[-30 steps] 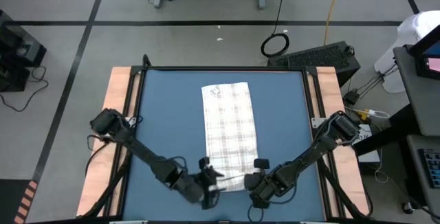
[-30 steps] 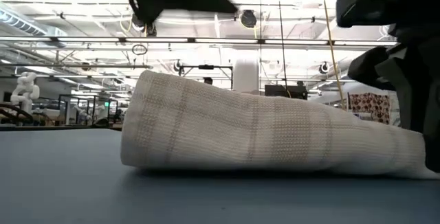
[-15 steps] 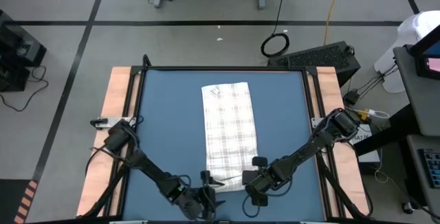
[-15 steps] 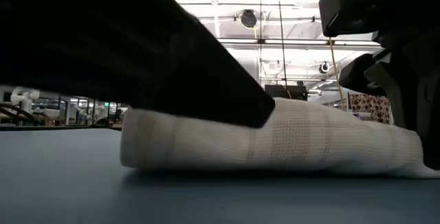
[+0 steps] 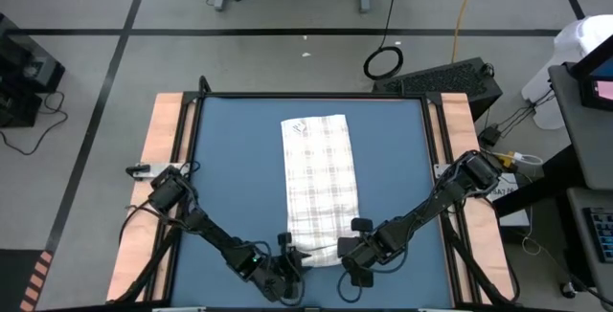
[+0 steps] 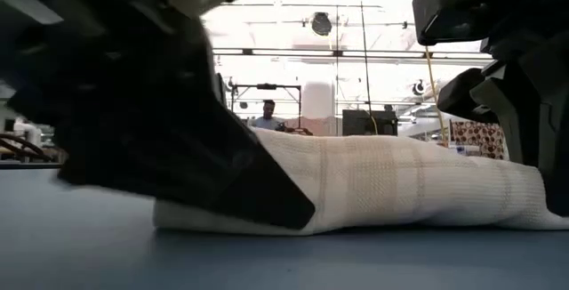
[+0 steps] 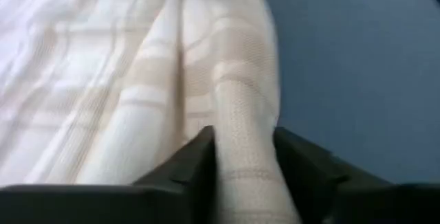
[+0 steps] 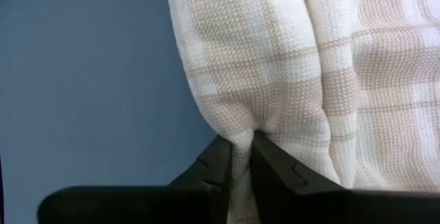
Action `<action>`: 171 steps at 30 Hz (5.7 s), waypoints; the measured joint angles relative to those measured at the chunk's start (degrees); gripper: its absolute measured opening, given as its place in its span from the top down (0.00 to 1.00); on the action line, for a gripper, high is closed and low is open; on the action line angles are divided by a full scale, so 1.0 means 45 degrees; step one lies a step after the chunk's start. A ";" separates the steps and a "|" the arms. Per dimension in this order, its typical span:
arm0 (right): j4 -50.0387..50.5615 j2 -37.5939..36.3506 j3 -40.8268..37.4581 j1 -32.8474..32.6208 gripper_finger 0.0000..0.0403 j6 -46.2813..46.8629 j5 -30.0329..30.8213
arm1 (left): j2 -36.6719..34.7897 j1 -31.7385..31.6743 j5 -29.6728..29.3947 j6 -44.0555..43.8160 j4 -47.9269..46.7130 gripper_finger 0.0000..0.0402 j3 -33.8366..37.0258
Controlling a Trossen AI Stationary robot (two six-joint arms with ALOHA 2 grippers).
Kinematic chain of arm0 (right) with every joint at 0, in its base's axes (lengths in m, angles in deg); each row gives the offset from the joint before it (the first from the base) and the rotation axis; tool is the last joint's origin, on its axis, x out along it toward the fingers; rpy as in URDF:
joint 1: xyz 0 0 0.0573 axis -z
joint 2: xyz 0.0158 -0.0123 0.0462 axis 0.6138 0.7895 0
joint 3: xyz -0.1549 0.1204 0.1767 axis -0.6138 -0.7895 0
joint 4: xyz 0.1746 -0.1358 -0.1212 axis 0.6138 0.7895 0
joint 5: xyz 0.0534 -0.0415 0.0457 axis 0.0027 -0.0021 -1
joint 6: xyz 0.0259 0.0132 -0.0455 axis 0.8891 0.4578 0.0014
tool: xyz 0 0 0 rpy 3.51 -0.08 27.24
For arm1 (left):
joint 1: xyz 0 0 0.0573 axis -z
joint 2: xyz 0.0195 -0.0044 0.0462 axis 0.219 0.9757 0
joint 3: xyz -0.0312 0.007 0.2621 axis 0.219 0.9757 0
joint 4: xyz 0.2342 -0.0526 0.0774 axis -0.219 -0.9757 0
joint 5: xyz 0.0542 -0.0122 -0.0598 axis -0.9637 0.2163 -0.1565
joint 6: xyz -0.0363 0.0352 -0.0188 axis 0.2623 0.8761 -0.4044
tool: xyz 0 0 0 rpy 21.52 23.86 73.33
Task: Roll towel into tight, uniform cylinder
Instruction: Roll the white towel
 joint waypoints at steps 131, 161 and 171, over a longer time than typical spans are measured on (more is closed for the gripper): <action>0.0461 -0.0122 -0.0121 0.2817 0.92 -0.2620 -0.5885 | -0.0039 0.0546 -0.1013 0.2571 0.1323 0.55 0.0000; 0.0865 -0.0737 -0.0092 -0.2263 0.34 -0.2002 0.4927 | -0.0710 -0.0178 0.0858 -0.6369 -0.2651 0.94 -0.0034; -0.0427 0.0650 -0.0097 -0.1771 0.31 -0.2335 0.5555 | -0.0714 -0.0571 0.1847 -0.6378 -0.2690 0.94 -0.0034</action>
